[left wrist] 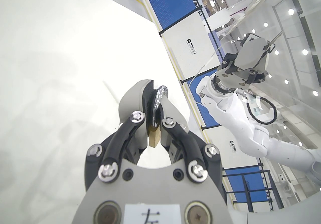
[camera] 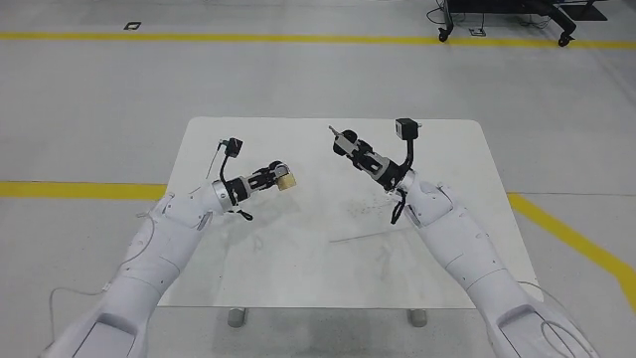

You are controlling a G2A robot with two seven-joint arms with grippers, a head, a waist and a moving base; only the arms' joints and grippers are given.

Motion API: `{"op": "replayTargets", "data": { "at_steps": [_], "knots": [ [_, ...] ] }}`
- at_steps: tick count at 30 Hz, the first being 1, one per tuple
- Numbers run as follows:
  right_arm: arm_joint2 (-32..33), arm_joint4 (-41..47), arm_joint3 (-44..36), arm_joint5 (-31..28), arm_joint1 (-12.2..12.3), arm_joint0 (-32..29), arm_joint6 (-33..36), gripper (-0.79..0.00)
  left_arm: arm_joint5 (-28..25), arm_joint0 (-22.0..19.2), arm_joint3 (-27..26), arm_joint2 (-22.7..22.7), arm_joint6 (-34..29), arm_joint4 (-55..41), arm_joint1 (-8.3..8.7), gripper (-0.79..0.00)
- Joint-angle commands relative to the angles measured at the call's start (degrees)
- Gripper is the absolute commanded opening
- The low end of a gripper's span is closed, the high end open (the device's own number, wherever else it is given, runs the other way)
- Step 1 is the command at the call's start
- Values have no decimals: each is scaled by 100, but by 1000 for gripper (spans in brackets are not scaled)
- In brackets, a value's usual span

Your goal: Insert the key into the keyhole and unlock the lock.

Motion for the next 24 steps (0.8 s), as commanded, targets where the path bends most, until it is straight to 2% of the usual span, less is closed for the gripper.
{"op": "replayTargets", "data": {
  "at_steps": [1,3,6,7,13,18,20,24],
  "knots": [
    [0,0,0,0,0,0,0,-785,396,49,-93,21,25,-14,-12,-785],
    [0,0,0,0,0,0,0,-785,930,69,-136,22,-210,-711,-83,-785],
    [0,0,0,0,0,0,0,-785,1981,-180,291,82,-1024,-1933,-245,-785],
    [0,0,0,0,0,0,0,-785,2173,-311,428,132,-1199,-2183,-314,-785],
    [0,0,0,0,0,0,0,-785,2601,-859,1439,526,-1705,-3095,-801,-785],
    [0,0,0,0,0,0,0,-785,3268,-1199,2086,680,-2161,-3923,-1218,-785],
    [0,0,0,0,0,0,0,-785,3565,-1336,2284,775,-2274,-3985,-1353,-785],
    [0,0,0,0,0,0,0,-785,3657,-1670,2576,994,-2301,-3645,-1537,-785]
  ]
}}
